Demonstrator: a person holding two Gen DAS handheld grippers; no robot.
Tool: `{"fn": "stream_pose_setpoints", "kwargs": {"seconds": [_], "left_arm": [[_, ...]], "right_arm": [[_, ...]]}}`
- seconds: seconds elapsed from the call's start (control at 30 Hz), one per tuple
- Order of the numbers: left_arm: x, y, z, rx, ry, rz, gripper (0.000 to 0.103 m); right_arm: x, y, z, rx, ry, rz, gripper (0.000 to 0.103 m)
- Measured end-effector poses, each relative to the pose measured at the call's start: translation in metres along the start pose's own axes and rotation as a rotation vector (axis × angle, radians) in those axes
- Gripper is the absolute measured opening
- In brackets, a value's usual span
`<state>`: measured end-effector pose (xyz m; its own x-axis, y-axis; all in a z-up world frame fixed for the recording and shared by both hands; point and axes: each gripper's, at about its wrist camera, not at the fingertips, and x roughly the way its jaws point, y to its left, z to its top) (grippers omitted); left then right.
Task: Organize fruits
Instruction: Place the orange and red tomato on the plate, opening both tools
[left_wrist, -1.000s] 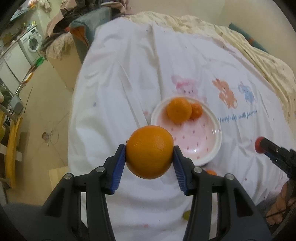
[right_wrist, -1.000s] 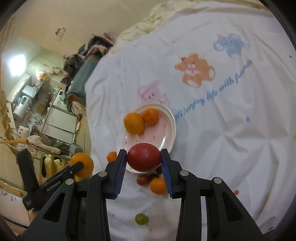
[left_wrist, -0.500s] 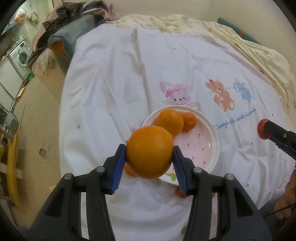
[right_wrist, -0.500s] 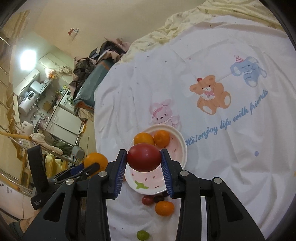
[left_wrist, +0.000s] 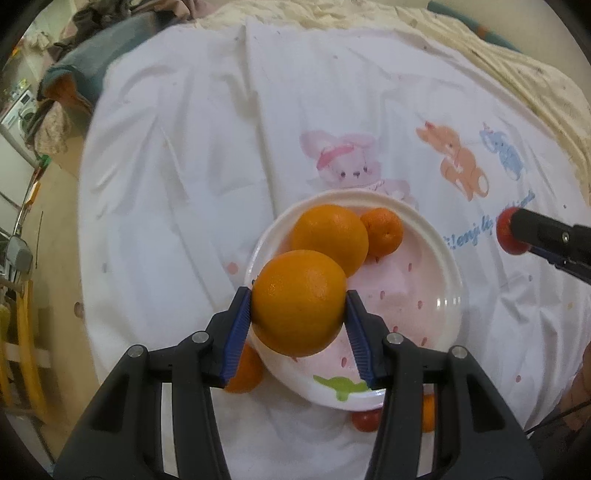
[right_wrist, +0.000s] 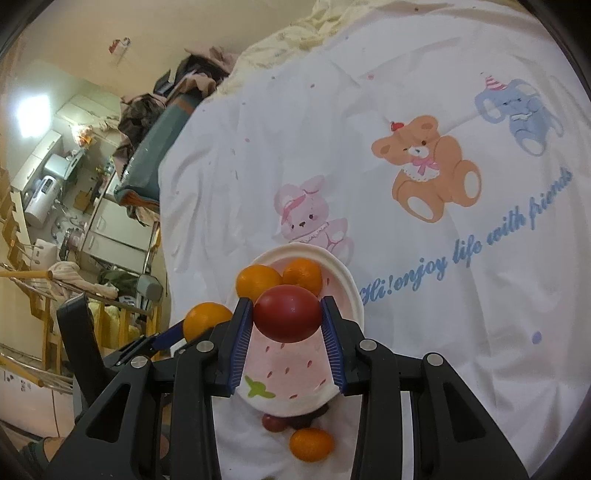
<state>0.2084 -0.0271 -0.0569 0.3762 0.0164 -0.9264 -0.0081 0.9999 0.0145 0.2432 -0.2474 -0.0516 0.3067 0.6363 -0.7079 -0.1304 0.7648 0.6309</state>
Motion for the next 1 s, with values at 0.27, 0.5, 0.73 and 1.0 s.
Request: {"fn": "stream_pose_setpoints", "kwargs": {"seconds": [0.27,0.5,0.73,1.0], "left_arm": [[0.032,-0.012,0.002,0.059,0.048,0.093,0.046],[0.036,-0.015,-0.001,0.076,0.047,0.121,0.052],[0.038,-0.007,0.003,0.054,0.062,0.073,0.068],[0.019,-0.006,0.006,0.02,0.016,0.022,0.073]], "right_arm": [[0.033,-0.004,0.012,-0.015,0.067,-0.027,0.039],[0.069,-0.01,0.004,-0.013,0.161,-0.058,0.04],[0.08,-0.013,-0.001,-0.009,0.194,-0.062,0.042],[0.073,-0.014,0.0,0.016,0.168,-0.049,0.062]]}}
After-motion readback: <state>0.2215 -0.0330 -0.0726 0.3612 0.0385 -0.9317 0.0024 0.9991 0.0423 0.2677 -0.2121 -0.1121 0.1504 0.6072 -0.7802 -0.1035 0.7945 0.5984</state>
